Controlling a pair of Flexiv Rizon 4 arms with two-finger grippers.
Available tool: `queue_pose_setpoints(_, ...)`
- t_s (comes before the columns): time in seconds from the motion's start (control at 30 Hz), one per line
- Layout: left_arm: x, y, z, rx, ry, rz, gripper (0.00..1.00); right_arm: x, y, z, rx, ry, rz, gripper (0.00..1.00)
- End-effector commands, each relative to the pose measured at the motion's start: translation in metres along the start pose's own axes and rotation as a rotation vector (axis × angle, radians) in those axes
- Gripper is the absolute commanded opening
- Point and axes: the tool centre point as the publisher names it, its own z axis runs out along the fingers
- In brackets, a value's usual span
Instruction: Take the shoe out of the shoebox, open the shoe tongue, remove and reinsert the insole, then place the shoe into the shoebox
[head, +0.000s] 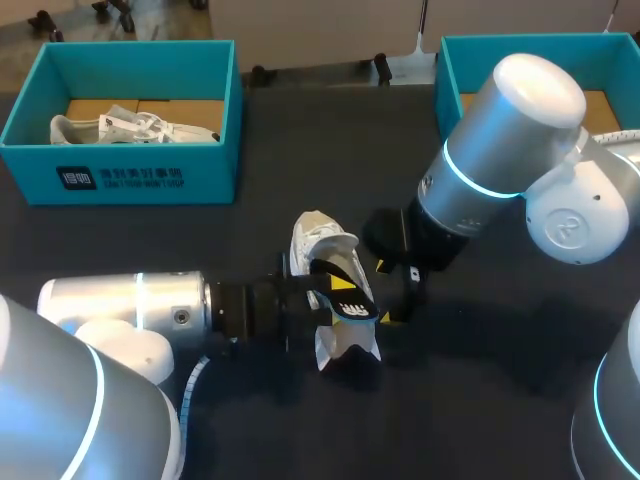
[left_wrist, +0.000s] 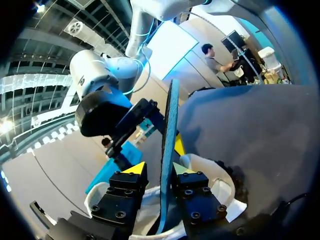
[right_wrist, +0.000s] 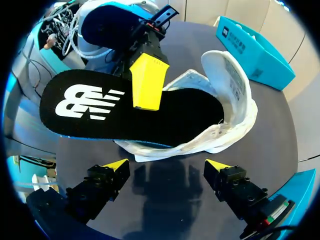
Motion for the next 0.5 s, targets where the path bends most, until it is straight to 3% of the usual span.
queue_pose_setpoints(0.03, 0.001, -0.005, 0.005, -0.018, 0.002, 0.02, 0.3, 0.0, 0.0, 0.001, -0.002, -0.001, -0.001, 1.0)
queue_pose_setpoints(0.1, 0.0, -0.005, 0.008, -0.018, 0.004, 0.02, 0.23, 0.0, 0.0, 0.001, -0.002, -0.001, -0.001, 1.0)
queue_pose_setpoints(0.13, 0.0, -0.005, 0.01, -0.029, 0.006, 0.032, 0.05, 0.0, 0.0, 0.001, -0.002, -0.001, -0.001, 1.0)
queue_pose_setpoints(0.17, 0.0, -0.004, 0.012, -0.035, 0.011, 0.04, 0.0, 0.0, 0.0, 0.001, -0.002, -0.001, -0.001, 1.0)
queue_pose_setpoints(0.5, 0.001, 0.029, 0.011, -0.096, -0.002, 0.07, 0.0, 0.0, 0.0, 0.001, -0.002, -0.001, -0.001, 1.0)
